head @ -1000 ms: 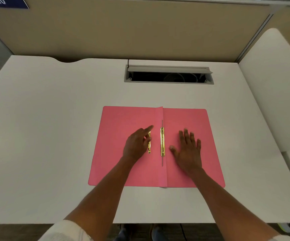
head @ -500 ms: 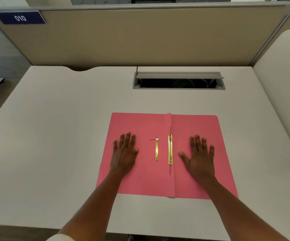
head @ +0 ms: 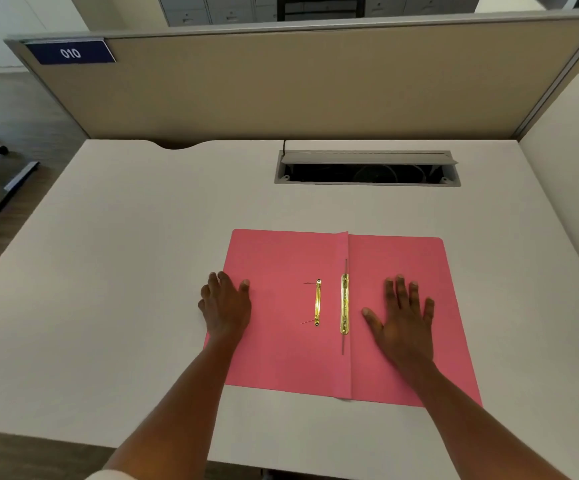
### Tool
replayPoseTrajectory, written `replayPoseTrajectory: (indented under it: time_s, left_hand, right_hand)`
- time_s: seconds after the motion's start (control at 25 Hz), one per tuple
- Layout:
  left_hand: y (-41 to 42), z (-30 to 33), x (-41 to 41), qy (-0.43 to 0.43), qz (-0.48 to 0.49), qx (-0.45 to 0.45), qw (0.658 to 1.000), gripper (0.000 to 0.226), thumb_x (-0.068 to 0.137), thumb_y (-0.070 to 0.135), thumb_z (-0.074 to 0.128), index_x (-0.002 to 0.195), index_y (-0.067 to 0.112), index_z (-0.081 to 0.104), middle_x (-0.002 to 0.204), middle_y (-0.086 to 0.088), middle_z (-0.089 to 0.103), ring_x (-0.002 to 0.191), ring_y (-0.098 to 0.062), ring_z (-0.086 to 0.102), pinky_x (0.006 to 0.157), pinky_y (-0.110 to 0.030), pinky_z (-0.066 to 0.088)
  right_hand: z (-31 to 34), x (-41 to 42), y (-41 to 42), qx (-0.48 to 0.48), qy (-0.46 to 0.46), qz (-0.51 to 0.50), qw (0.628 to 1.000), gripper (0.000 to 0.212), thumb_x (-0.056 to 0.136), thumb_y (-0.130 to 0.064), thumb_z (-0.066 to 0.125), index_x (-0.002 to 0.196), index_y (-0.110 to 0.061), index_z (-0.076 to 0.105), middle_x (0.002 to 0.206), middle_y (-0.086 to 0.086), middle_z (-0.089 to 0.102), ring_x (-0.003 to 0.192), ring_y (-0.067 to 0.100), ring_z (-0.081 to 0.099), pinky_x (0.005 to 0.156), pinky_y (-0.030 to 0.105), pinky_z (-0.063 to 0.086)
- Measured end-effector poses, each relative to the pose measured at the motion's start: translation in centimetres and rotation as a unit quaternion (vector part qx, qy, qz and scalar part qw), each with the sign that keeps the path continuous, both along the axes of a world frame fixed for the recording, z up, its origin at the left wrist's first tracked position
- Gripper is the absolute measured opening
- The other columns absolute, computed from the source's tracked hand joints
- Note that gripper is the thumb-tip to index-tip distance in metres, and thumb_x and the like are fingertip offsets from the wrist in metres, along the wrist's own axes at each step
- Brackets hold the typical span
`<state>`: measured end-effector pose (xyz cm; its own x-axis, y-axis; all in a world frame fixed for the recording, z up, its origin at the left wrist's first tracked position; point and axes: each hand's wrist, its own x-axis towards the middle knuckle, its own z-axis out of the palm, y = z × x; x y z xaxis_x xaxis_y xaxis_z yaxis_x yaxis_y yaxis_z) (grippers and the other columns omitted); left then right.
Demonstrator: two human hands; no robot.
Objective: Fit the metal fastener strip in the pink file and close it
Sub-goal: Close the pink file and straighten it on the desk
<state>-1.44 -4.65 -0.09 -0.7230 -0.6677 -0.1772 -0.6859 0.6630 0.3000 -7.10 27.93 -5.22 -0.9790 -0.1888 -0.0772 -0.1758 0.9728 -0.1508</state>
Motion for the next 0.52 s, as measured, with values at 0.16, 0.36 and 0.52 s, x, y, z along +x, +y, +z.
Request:
replayPoseTrajectory:
  time_s: [0.16,0.36,0.52]
  left_hand:
    - [-0.4,1.0,-1.6,0.007,0.04,0.01,0.999,0.053,0.1,0.046,0.04,0.129,0.002,0.051,0.133,-0.02,0.052,0.12,-0.043,0.049,0.1,-0.054,0.036]
    - [-1.3,1.0,-3.0,0.019,0.083,0.034,0.996,0.054,0.1,0.048,0.039,0.129,0.005,0.054,0.129,-0.021,0.054,0.116,-0.044,0.054,0.101,-0.054,0.035]
    - [-1.6,0.7,-3.6,0.013,0.144,0.066,0.987,0.054,0.099,0.048,0.043,0.122,0.003,0.059,0.127,-0.021,0.055,0.114,-0.044,0.055,0.101,-0.052,0.037]
  right_hand:
    - [0.1,0.0,-0.2,-0.005,-0.007,0.0,1.0,0.084,0.09,-0.074,0.012,0.155,-0.022,-0.002,0.165,0.005,0.001,0.152,0.029,-0.003,0.121,0.058,0.003]
    - [0.0,0.0,0.0,-0.005,-0.012,-0.001,1.0,0.085,0.089,-0.074,0.009,0.155,-0.022,-0.004,0.165,0.005,-0.001,0.152,0.029,-0.005,0.121,0.058,0.002]
    - [0.0,0.0,0.0,-0.008,-0.015,-0.001,1.0,0.085,0.089,-0.075,0.009,0.155,-0.023,-0.008,0.165,0.004,-0.005,0.151,0.028,-0.008,0.121,0.057,0.001]
